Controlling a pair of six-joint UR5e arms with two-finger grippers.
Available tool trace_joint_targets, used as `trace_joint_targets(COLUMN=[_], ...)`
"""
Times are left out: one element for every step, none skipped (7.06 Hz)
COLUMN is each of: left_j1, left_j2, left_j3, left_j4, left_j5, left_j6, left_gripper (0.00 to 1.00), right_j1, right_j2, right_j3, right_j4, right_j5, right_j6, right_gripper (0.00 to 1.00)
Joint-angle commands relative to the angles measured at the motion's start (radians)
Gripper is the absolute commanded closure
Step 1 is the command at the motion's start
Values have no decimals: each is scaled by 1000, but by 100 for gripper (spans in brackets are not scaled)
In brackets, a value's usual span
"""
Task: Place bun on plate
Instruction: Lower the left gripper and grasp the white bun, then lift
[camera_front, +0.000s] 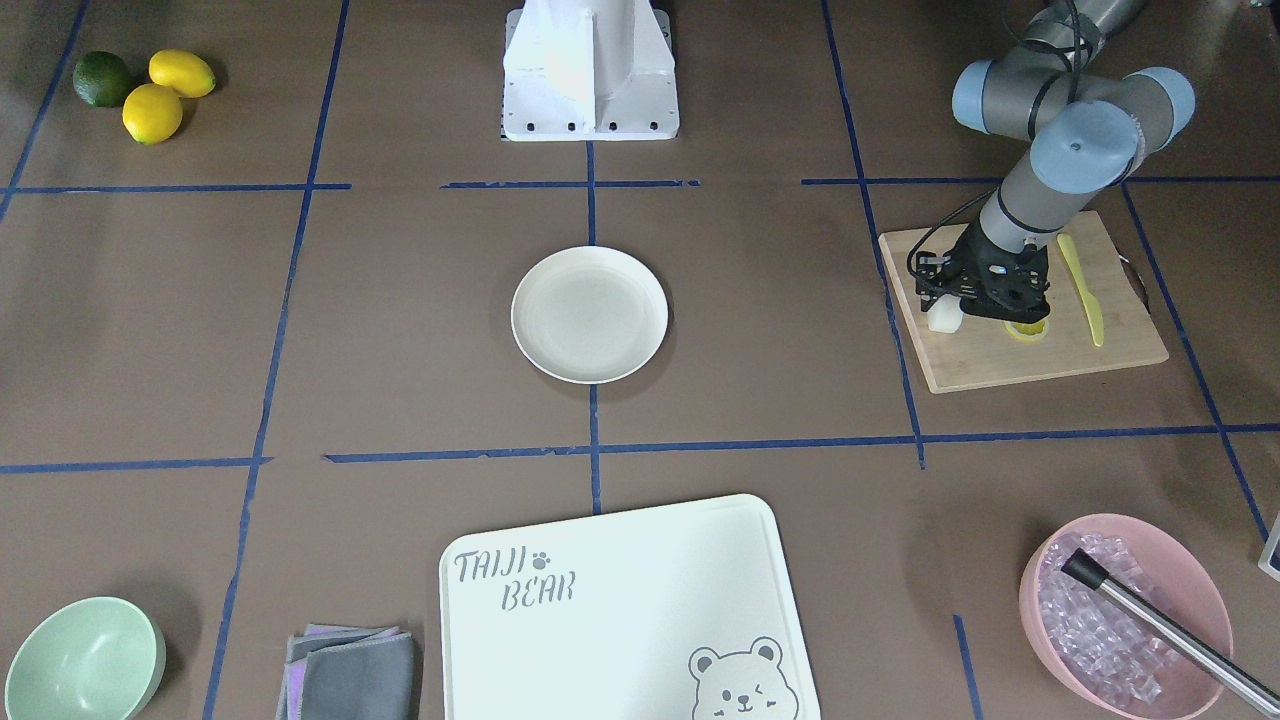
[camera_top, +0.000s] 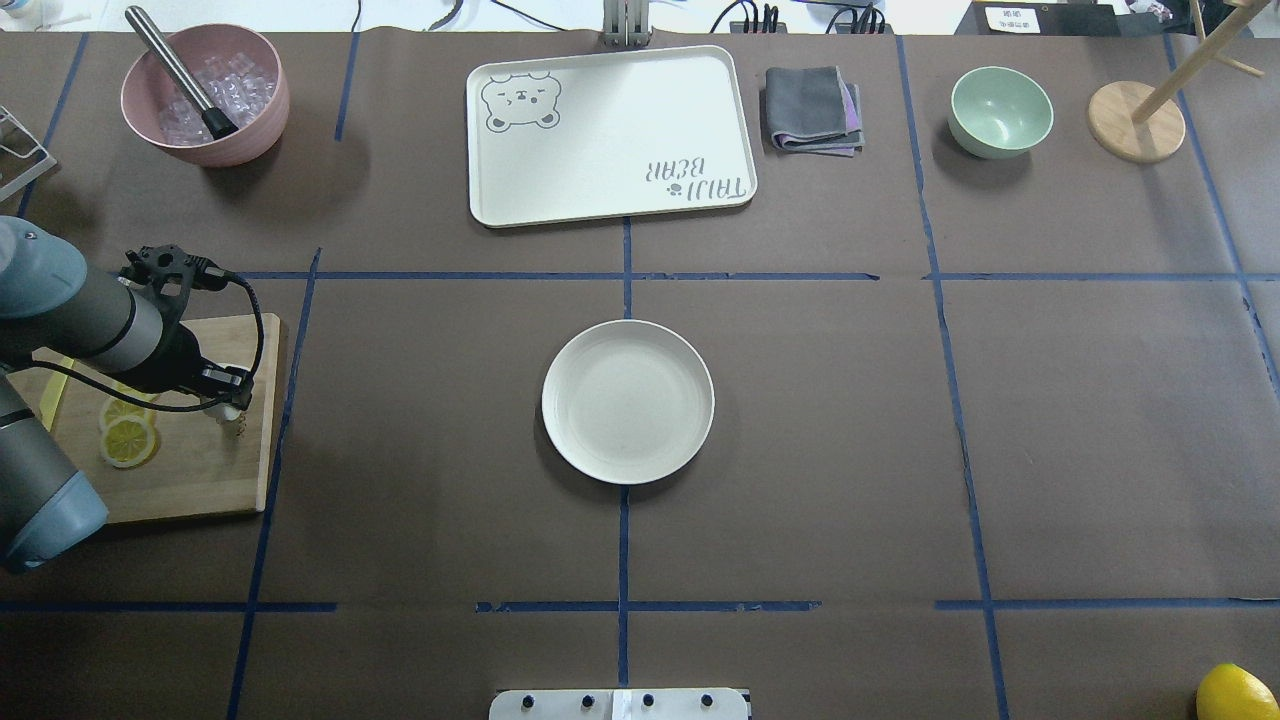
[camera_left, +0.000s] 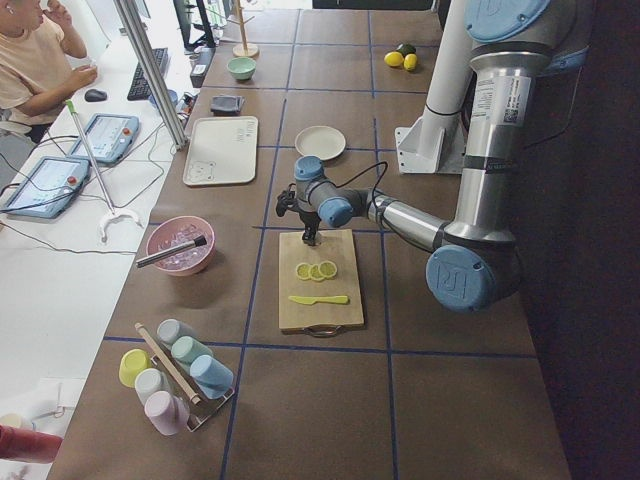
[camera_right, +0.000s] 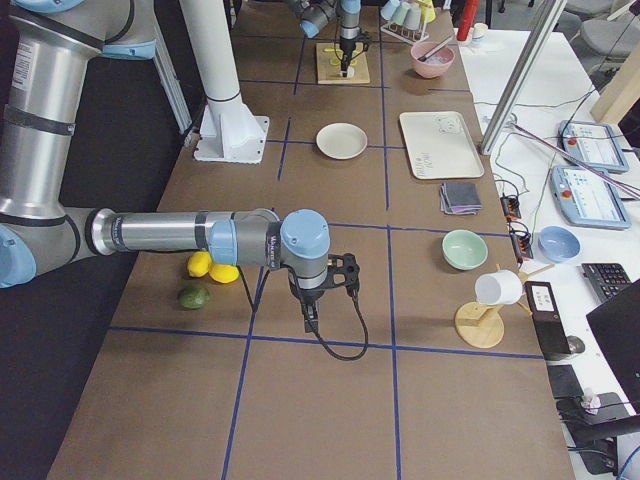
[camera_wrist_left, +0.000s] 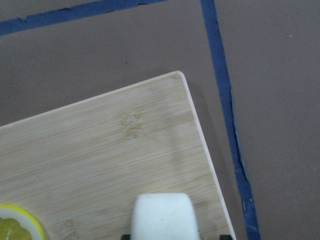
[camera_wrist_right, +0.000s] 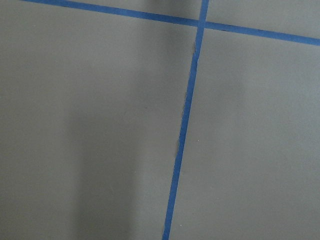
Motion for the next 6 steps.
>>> trace_joint_targets(left_j1=[0, -1, -1, 0, 12, 57], left_j2=[-24, -34, -66, -110, -177, -257], left_j3=[-14, -16, -19, -19, -21, -21], left_j4=[6, 9, 12, 16, 35, 109], left_j5=[0, 0, 3, 5, 17, 37], left_j6=[-8, -15, -21, -107, -199, -295], left_gripper=[73, 73, 73, 73, 73, 73], right_j1=[0, 0, 0, 0, 0, 0], right_j2=[0, 0, 0, 0, 0, 0], right_j3=[1, 1, 1, 1, 1, 1], right_j4=[0, 0, 0, 0, 0, 0], right_j5=[0, 0, 0, 0, 0, 0], right_j6=[0, 0, 0, -1, -1, -1], right_gripper=[0, 0, 0, 0, 0, 0])
